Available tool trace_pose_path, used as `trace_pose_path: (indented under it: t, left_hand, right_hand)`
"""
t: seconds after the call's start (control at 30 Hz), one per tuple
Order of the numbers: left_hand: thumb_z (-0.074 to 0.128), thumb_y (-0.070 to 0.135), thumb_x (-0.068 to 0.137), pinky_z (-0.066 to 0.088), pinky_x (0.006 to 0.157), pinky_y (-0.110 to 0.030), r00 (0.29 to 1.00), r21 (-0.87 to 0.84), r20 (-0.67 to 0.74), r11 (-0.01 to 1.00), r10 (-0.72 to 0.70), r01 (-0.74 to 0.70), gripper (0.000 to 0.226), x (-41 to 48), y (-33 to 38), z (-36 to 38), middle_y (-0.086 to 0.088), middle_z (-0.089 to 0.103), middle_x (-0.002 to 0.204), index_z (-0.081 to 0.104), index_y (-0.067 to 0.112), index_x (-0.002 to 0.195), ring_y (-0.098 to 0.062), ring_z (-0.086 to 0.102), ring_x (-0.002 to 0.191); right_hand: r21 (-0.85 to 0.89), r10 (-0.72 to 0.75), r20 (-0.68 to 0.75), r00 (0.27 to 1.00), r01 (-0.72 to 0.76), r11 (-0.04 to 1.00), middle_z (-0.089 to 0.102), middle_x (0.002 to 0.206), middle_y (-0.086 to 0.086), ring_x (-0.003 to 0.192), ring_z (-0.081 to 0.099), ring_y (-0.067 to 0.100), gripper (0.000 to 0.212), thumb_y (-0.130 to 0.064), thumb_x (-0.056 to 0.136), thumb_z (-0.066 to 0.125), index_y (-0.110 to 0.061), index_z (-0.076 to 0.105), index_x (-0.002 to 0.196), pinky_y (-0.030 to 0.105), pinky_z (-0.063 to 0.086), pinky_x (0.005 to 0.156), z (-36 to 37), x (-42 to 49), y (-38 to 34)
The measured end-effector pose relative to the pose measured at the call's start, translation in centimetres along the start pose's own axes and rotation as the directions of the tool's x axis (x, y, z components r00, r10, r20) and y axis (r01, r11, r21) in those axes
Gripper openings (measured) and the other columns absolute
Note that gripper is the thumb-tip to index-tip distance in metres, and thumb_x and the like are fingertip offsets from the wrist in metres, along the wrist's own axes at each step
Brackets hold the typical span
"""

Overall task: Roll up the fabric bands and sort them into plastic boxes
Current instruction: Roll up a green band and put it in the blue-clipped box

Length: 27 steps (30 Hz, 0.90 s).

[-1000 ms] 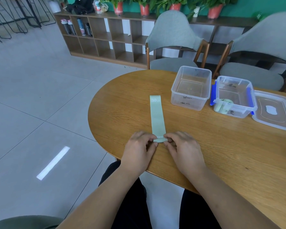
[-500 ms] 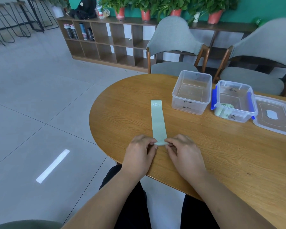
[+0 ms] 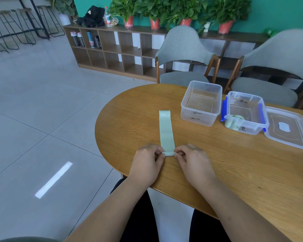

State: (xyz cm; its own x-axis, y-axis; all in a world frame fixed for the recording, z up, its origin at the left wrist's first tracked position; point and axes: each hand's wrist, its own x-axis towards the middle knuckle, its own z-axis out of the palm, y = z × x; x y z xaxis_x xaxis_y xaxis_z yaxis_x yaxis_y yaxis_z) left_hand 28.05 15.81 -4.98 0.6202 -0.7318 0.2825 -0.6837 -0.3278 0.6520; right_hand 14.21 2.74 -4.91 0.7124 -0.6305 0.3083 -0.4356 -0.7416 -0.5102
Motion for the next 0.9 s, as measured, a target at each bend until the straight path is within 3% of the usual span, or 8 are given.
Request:
trace_pose_path:
  t: [0.2,0.37,0.57,0.9]
  left_hand:
    - [0.076,0.021,0.089,0.041,0.072,-0.003,1.000,0.015,0.015,1.000,-0.026,0.025,0.020,0.5,0.1,0.0,0.016,0.069,0.092,0.079,0.024,0.109,0.001,0.060,0.078]
    - [0.077,0.020,0.090,0.055,0.077,-0.022,0.998,-0.020,-0.009,0.998,-0.065,0.065,0.023,0.4,0.6,0.2,0.017,0.069,0.088,0.075,0.025,0.112,-0.002,0.063,0.076]
    - [0.080,0.017,0.088,0.054,0.077,-0.019,0.995,-0.058,-0.032,0.994,-0.094,0.092,0.023,-0.3,0.5,0.5,0.017,0.070,0.089,0.075,0.027,0.107,0.001,0.064,0.079]
    - [0.079,0.016,0.089,0.056,0.080,-0.023,0.995,-0.054,-0.021,0.994,-0.099,0.098,0.024,-0.4,0.5,0.4,0.018,0.070,0.091,0.074,0.027,0.111,-0.001,0.064,0.079]
  right_hand:
    - [-0.062,-0.008,-0.001,1.000,0.008,0.998,0.064,0.100,-0.011,0.088,0.061,0.009,0.022,-0.030,0.096,0.070,-0.026,0.075,0.117,0.031,0.057,0.076,0.2,-0.2,-0.5]
    - [-0.039,0.032,0.008,0.999,-0.032,0.999,0.066,0.101,-0.012,0.090,0.062,0.008,0.025,-0.023,0.096,0.071,-0.026,0.075,0.120,0.028,0.055,0.078,0.2,0.0,-0.6]
    - [0.042,0.053,0.001,0.999,-0.053,0.998,0.066,0.094,-0.016,0.079,0.059,0.001,0.027,-0.020,0.093,0.075,-0.028,0.069,0.118,0.023,0.053,0.073,0.1,-0.1,-0.6]
    - [0.068,0.049,0.012,0.999,-0.050,0.996,0.065,0.093,-0.019,0.078,0.057,-0.001,0.024,-0.021,0.090,0.077,-0.031,0.073,0.111,0.025,0.056,0.074,0.1,-0.2,-0.4]
